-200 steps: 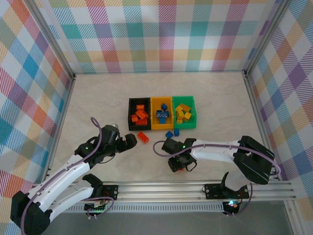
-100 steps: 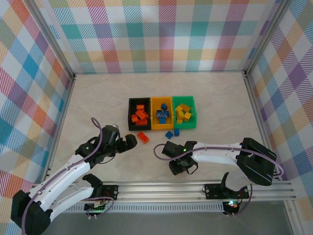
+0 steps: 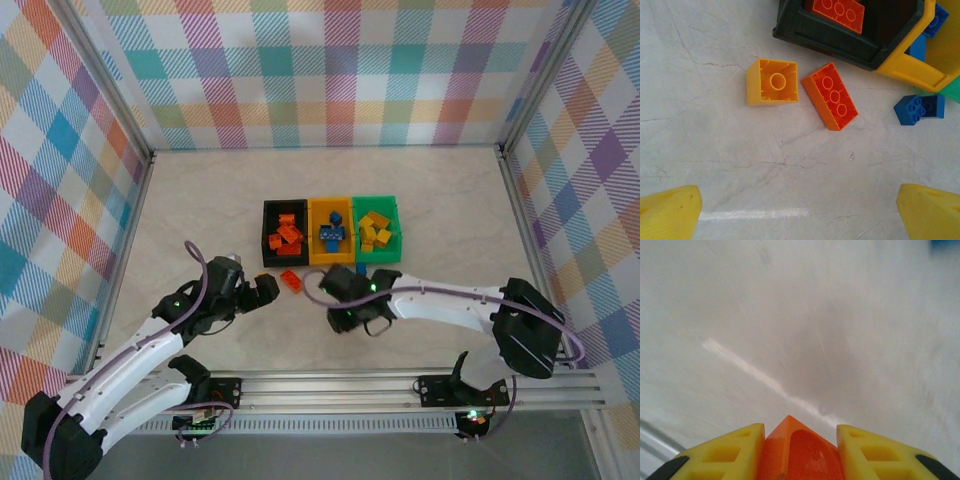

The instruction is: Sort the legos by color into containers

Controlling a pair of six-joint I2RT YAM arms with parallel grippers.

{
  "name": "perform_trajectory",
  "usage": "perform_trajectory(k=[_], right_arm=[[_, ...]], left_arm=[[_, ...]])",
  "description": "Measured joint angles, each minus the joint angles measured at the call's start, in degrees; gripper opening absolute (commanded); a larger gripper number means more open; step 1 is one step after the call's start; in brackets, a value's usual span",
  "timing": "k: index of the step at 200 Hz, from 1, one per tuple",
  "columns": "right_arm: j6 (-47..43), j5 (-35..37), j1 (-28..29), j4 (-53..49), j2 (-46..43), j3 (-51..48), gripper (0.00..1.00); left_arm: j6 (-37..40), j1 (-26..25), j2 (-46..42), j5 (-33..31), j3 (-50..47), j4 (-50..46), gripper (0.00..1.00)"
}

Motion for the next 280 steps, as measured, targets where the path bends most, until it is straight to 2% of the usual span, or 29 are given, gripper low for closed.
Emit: perform_trajectory(k=[56, 99, 113, 137, 171, 193, 206, 235, 280], right_arm=[[-6.5, -2.4, -8.2, 5.7, 18.6, 31.1, 0.29], [-7.5, -3.2, -12.3, 4.0, 33.9, 48.3, 0.31], [-7.4, -2.8, -13.1, 3.1, 37.5, 52.0, 0.38], [-7.5, -2.6, -13.9, 2.0, 41.2, 56.1, 0.61], [-7.5, -2.6, -14.1, 1.8, 41.9, 59.2, 0.74], [-7.4, -2.1, -14.1, 2.2, 40.9, 59.1, 0.76], [-7.2, -1.6, -14.1, 3.2, 38.8, 56.5, 0.77], [-5.6, -1.1, -14.0, 6.1, 27.9, 42.5, 0.77], [-2.2, -1.9, -14.0, 13.1, 10.6, 20.7, 0.77]], left_arm=[[-0.4, 0.3, -4.2, -1.8, -0.6, -2.1, 1.00], [-0.7, 0.4, -4.8, -1.7, -1.3, -3.2, 1.00], [-0.7, 0.5, -4.6, -1.7, -1.5, -3.2, 1.00], [-0.7, 0.5, -4.1, -1.7, -1.6, -3.2, 1.00], [-0.6, 0.7, -3.0, -1.7, -1.6, -3.2, 1.00], [-0.4, 0.7, -2.1, -1.7, -1.5, -3.1, 1.00], [0.0, 0.8, -1.2, -1.7, -1.4, -3.0, 0.95], [1.7, 1.1, 4.7, -1.9, 0.6, -2.0, 0.86], [5.6, 1.1, 22.0, -3.1, 7.9, 3.6, 0.76]])
